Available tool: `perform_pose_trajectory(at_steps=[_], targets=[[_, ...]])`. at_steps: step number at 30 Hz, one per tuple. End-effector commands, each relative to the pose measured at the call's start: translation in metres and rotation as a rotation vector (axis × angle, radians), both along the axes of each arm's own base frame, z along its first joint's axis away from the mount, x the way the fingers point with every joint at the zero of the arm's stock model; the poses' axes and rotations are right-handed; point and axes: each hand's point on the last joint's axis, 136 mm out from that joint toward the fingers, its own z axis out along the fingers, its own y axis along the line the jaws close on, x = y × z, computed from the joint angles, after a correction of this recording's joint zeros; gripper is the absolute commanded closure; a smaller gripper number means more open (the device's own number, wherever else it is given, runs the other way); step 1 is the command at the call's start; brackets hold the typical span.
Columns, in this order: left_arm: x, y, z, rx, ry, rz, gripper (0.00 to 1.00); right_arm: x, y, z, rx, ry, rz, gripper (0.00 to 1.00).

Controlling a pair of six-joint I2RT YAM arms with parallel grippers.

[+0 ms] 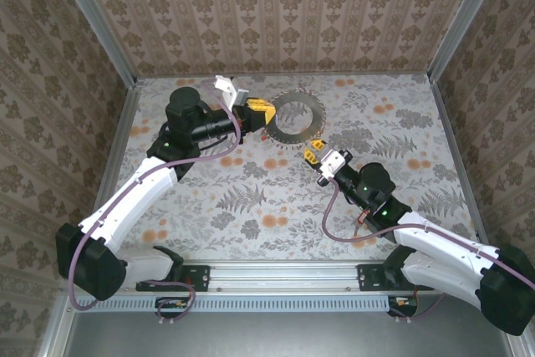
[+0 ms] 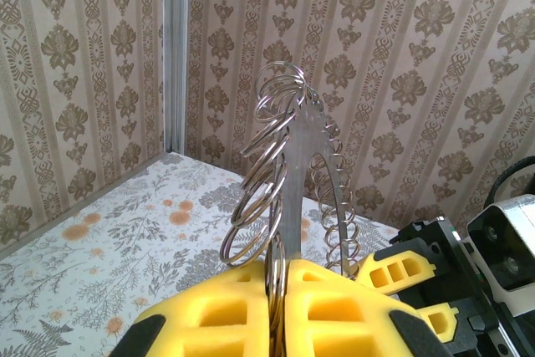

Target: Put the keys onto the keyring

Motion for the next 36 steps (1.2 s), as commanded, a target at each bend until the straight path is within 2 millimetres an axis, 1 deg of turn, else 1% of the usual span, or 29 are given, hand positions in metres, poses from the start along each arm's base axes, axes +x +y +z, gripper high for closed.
perform_pose_trajectory(at_steps=[1, 13, 14, 20, 25, 27, 33, 36], targets=[[-0.009, 0.003, 0.022, -0.03, -0.064, -0.006, 1.0, 0.0, -0.003, 0.024, 0.04, -0.055, -0.022, 0.81], [-0.009, 0.002, 0.021, -0.03, -0.055, -0.003, 1.0, 0.004, 0.0, 0.033, 0.064, -0.076, -0.022, 0.85], [-0.009, 0.002, 0.022, -0.031, -0.055, -0.002, 1.0, 0.005, 0.001, 0.033, 0.064, -0.076, -0.023, 0.87], [-0.008, 0.002, 0.022, -0.034, -0.047, 0.004, 1.0, 0.007, -0.001, 0.026, 0.057, -0.065, -0.039, 0.9], [-0.007, 0.002, 0.022, -0.037, -0.045, 0.007, 1.0, 0.009, -0.003, 0.022, 0.043, -0.06, -0.057, 0.89], [-0.008, 0.002, 0.023, -0.039, -0.046, 0.007, 1.0, 0.01, -0.004, 0.021, 0.036, -0.06, -0.061, 0.87], [-0.007, 0.001, 0.023, -0.041, -0.044, 0.007, 1.0, 0.01, -0.003, 0.02, 0.036, -0.059, -0.06, 0.87], [-0.008, 0.001, 0.024, -0.042, -0.044, 0.005, 1.0, 0.011, -0.003, 0.022, 0.035, -0.065, -0.063, 0.88]])
